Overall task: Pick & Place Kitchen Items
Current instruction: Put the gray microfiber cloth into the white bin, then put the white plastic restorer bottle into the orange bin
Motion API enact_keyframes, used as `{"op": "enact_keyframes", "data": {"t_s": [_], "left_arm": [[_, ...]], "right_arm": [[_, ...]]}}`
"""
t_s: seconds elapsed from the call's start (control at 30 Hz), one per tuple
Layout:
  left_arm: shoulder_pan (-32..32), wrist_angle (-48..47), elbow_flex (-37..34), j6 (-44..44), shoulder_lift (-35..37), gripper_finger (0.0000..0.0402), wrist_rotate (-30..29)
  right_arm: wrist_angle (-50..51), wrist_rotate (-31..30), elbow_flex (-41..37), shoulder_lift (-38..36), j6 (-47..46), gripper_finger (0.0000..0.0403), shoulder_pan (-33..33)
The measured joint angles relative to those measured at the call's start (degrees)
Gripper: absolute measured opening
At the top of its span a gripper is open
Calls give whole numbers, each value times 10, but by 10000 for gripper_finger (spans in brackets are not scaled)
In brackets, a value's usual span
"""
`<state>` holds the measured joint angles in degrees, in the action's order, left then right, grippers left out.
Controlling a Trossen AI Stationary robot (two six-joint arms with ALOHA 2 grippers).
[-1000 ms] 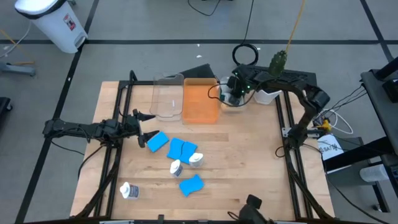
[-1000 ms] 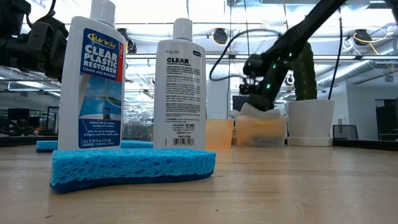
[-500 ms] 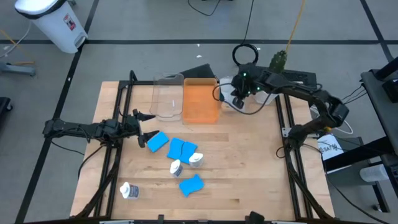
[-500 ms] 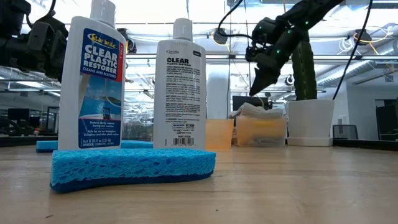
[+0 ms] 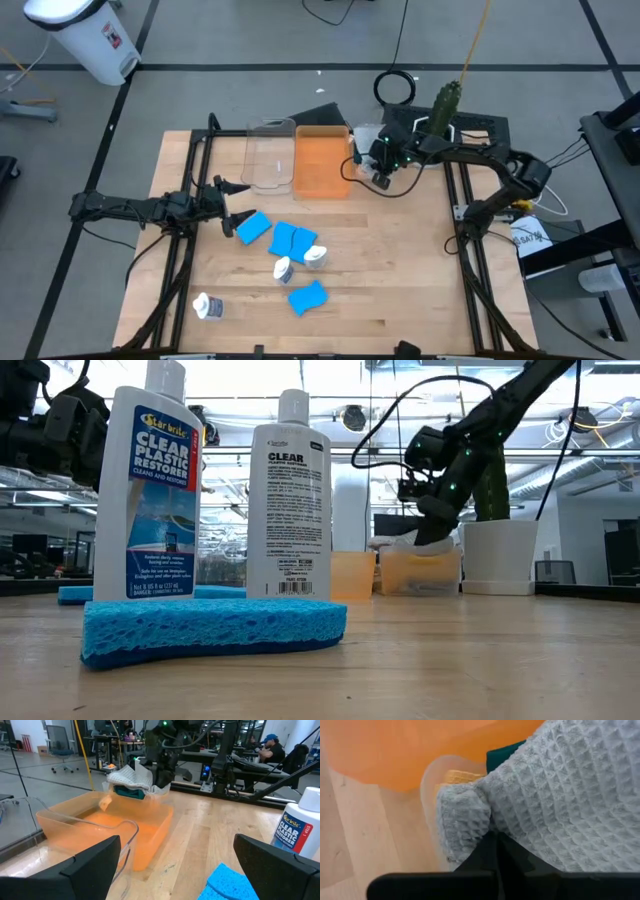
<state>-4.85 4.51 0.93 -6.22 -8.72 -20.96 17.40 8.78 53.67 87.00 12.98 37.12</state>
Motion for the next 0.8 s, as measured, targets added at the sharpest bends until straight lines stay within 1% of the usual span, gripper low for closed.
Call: {"op": "enact_keyframes", "data": {"t_s": [0.2,0.3,0.4,0.47,0.53,0.6,0.7,0.8], "left_arm": [[0,0,0,0,0,395,0],[0,0,0,0,0,395,0],[0,0,0,0,0,395,0],[0,0,0,0,0,395,0],[0,0,0,0,0,395,0],[0,0,0,0,0,395,0],[0,0,0,0,0,395,0],[0,0,0,0,0,395,0]], "right_arm": [[5,0,7,-58,1,0,-1],[15,0,8,-104,-8,0,-1],[42,3,6,-156,-37,0,-5],[49,4,-10,-199,-55,0,-19],[30,5,-49,-248,-71,0,-47],[-13,5,-102,-297,-88,0,-86],[-94,4,-188,-364,-113,0,-151],[-184,4,-266,-411,-138,0,-217]]}}
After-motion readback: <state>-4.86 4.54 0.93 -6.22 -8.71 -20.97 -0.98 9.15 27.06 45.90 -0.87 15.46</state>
